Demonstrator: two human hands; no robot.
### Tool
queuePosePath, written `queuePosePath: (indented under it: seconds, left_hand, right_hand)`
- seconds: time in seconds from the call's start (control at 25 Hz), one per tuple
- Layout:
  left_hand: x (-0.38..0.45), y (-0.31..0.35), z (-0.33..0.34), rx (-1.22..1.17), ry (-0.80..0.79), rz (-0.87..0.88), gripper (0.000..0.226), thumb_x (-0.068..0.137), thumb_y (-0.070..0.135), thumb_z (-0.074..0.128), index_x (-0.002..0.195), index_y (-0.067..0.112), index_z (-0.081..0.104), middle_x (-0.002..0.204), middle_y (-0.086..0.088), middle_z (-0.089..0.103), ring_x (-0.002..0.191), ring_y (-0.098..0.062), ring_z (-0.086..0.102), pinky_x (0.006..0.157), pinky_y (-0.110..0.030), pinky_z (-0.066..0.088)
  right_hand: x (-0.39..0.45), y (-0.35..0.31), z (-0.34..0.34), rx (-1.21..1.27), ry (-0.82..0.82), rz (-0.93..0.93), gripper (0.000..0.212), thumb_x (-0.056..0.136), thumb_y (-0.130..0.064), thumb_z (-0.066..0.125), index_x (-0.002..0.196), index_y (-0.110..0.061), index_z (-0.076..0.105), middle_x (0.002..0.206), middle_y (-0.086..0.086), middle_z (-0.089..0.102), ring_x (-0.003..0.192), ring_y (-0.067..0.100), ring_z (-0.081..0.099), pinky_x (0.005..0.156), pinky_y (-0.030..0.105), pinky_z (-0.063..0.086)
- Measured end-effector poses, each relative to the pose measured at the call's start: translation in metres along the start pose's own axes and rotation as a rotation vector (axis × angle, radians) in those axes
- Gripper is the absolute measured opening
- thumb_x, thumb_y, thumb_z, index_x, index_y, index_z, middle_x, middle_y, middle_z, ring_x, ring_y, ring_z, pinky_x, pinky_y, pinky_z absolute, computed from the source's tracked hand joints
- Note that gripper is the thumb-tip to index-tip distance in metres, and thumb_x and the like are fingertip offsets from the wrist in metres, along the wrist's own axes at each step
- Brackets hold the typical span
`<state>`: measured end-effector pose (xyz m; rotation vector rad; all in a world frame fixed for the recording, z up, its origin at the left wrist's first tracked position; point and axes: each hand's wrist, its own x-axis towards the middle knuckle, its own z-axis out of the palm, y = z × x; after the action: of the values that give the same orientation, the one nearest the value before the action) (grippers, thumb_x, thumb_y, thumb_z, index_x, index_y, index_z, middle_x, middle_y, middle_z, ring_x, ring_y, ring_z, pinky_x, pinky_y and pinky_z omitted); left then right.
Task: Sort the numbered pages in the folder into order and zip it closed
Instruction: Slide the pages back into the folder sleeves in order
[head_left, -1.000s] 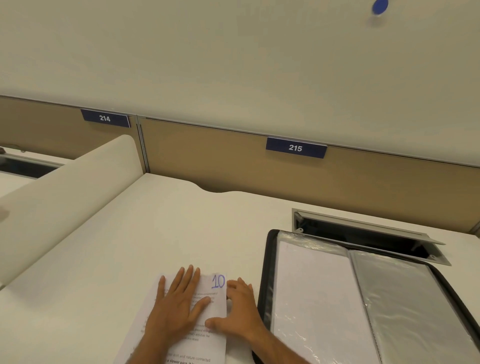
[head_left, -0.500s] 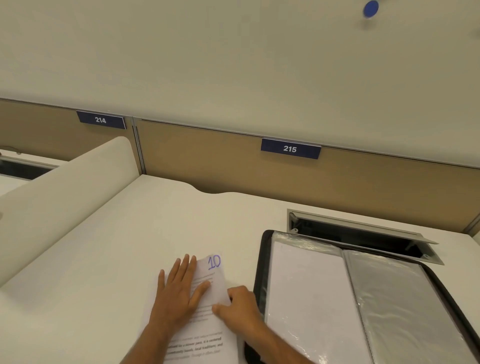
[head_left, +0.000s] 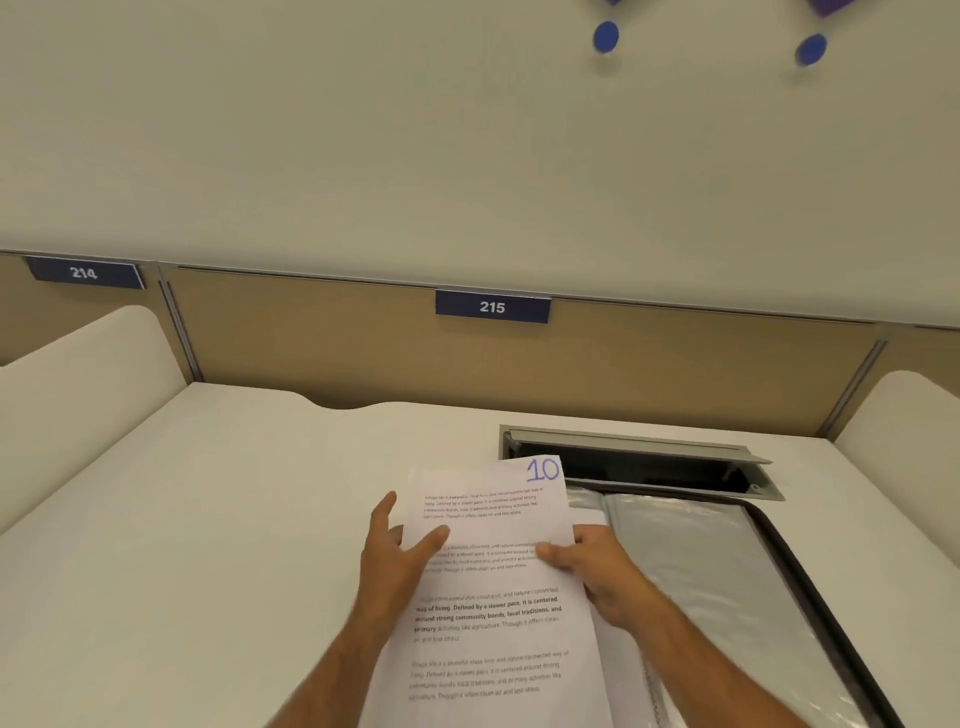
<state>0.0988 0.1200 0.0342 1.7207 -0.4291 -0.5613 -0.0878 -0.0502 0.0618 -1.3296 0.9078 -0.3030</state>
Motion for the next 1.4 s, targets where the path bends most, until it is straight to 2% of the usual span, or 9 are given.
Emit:
queuePosePath:
  seconds: [0.16,0.24,0.44,0.64,0.8,1.0,1.2,1.28,1.4]
  left_hand:
    - [-0.012,0.008,0.056,-0.136,-0.064,-0.01,0.075,0.083,0.011,0.079,0.143,0.032,0.039,0.122,-0.005,0.068,0.098,-0.023,0.072,0.082,-0.044,0.062]
    - [-0.016,0.015,0.081,-0.152,-0.054,0.008,0.072,0.084,0.005,0.077,0.142,0.029,0.041,0.121,-0.003,0.069,0.098,-0.019,0.072,0.081,-0.041,0.062]
    - [-0.018,0.031,0.145,-0.163,-0.121,0.008,0.07,0.087,0.009,0.076,0.142,0.031,0.038,0.109,-0.002,0.072,0.089,-0.021,0.074,0.071,-0.037,0.063]
    - [-0.009,0.043,0.207,-0.1,-0.127,0.017,0.062,0.095,0.023,0.068,0.146,0.03,0.035,0.103,0.005,0.069,0.088,-0.014,0.071,0.079,-0.036,0.061]
    - [0.007,0.045,0.248,0.131,-0.11,0.139,0.051,0.098,0.024,0.063,0.145,0.024,0.043,0.107,0.012,0.063,0.098,-0.01,0.064,0.086,-0.026,0.053]
    - [0.032,0.038,0.295,0.5,-0.204,0.291,0.041,0.095,0.031,0.067,0.134,0.027,0.057,0.135,0.006,0.059,0.129,-0.017,0.049,0.109,-0.035,0.04]
    - [0.055,0.031,0.323,0.929,-0.25,0.465,0.05,0.1,0.047,0.05,0.146,0.031,0.044,0.146,0.005,0.043,0.134,-0.02,0.036,0.111,-0.041,0.03]
    - [0.061,0.025,0.328,1.041,-0.231,0.526,0.044,0.102,0.049,0.044,0.143,0.033,0.048,0.142,0.005,0.045,0.129,-0.019,0.038,0.107,-0.039,0.03]
    - [0.062,0.015,0.33,0.973,-0.172,0.591,0.03,0.104,0.042,0.046,0.127,0.037,0.064,0.131,0.011,0.055,0.119,-0.016,0.044,0.098,-0.036,0.031]
  right_hand:
    - [-0.007,0.001,-0.058,0.052,0.033,0.025,0.023,0.087,-0.001,0.072,0.11,0.003,0.069,0.102,0.018,0.076,0.092,0.038,0.074,0.089,0.056,0.057]
    - [-0.01,0.004,-0.083,0.029,0.028,0.034,0.025,0.086,-0.001,0.073,0.111,0.002,0.071,0.104,0.018,0.076,0.094,0.037,0.074,0.091,0.056,0.056]
    - [-0.011,0.008,-0.141,-0.062,0.05,0.033,0.026,0.085,-0.001,0.074,0.11,-0.006,0.073,0.104,0.01,0.077,0.094,0.032,0.075,0.091,0.052,0.057]
    - [0.0,0.003,-0.211,-0.092,0.139,0.02,0.032,0.083,-0.003,0.078,0.114,-0.005,0.071,0.102,0.011,0.077,0.093,0.031,0.075,0.091,0.053,0.057]
    - [0.006,-0.008,-0.272,0.02,0.281,-0.025,0.034,0.08,-0.001,0.079,0.113,-0.002,0.07,0.1,0.016,0.077,0.091,0.036,0.074,0.089,0.056,0.057]
    - [0.024,-0.021,-0.333,0.198,0.468,-0.129,0.043,0.077,-0.001,0.079,0.119,-0.001,0.068,0.107,0.013,0.075,0.097,0.035,0.072,0.088,0.049,0.058]
    - [0.041,-0.034,-0.361,0.342,0.553,-0.226,0.063,0.052,-0.015,0.089,0.113,-0.012,0.07,0.104,0.002,0.077,0.095,0.025,0.074,0.077,0.039,0.062]
    - [0.051,-0.035,-0.367,0.384,0.587,-0.249,0.052,0.071,-0.006,0.083,0.121,-0.01,0.068,0.112,0.005,0.074,0.101,0.026,0.072,0.085,0.042,0.059]
    - [0.062,-0.032,-0.369,0.435,0.627,-0.256,0.042,0.083,-0.003,0.076,0.123,-0.012,0.067,0.113,0.004,0.073,0.102,0.025,0.071,0.075,0.036,0.062]
